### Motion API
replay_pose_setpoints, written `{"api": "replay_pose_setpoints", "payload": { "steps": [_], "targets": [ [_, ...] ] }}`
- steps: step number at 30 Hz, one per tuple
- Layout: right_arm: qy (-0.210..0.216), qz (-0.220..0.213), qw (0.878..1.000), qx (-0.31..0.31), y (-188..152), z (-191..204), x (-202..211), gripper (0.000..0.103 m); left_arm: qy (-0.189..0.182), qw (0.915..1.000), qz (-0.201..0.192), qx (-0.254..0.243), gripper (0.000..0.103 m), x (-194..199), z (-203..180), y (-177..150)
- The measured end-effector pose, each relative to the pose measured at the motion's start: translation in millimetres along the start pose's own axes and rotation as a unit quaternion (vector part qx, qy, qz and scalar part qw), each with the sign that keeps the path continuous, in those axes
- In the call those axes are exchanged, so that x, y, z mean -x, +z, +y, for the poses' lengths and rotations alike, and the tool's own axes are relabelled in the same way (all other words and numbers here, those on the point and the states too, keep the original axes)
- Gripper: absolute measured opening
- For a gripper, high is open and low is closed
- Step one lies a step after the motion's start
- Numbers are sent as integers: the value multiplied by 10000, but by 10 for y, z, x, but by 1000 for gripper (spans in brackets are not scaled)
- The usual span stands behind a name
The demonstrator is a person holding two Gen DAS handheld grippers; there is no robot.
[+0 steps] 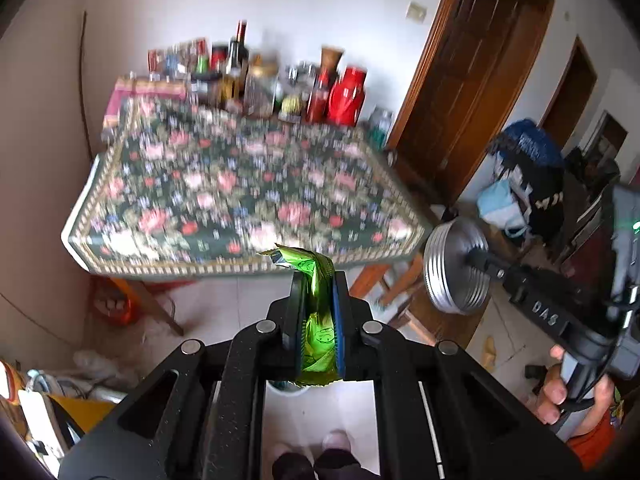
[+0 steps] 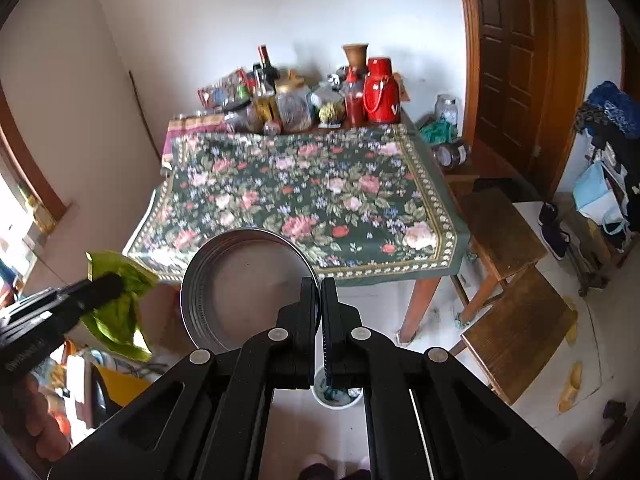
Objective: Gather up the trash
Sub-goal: 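Carry the silver tin lid and green bag down over the white bucket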
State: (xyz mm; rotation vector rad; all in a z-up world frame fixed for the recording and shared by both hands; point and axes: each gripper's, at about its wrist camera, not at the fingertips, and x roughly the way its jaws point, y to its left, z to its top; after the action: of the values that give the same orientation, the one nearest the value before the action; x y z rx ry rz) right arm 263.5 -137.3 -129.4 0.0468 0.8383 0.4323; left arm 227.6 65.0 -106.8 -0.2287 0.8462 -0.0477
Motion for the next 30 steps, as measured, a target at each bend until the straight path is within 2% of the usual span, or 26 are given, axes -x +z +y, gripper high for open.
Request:
{"api": "replay_pose_setpoints", "payload": {
  "steps": [7,11,14,17,19,24,30],
  "targets": [
    [57,429,9990,146,-295,-274,-578,3,116,9973,669,289,10,-973,33,-398],
    [76,748,9971,107,-535,-471,-1040,3,204,9915,1123,623,10,-1647,174,-769],
    [20,959,9954,48,-762,-613,-1403,3,146,9846,1478,927,10,-2156,329,-1108],
    [-42,1188,9929,-12,-1016,-760,-1787,3,-210,9735,1809,1385,10,-2616,503,-1441],
    [-82,1319,9912,-50,-1216,-860,-2034,3,-284,9674,1976,1560,10,-2914,597,-1652],
    [-220,1625,9864,-127,-1715,-1067,-2599,3,-264,9594,2291,1624,11,-3684,744,-2136],
    [-374,1923,9804,-219,-2265,-1232,-3214,3,-72,9499,2665,1631,12,-4595,933,-2683]
  ]
}}
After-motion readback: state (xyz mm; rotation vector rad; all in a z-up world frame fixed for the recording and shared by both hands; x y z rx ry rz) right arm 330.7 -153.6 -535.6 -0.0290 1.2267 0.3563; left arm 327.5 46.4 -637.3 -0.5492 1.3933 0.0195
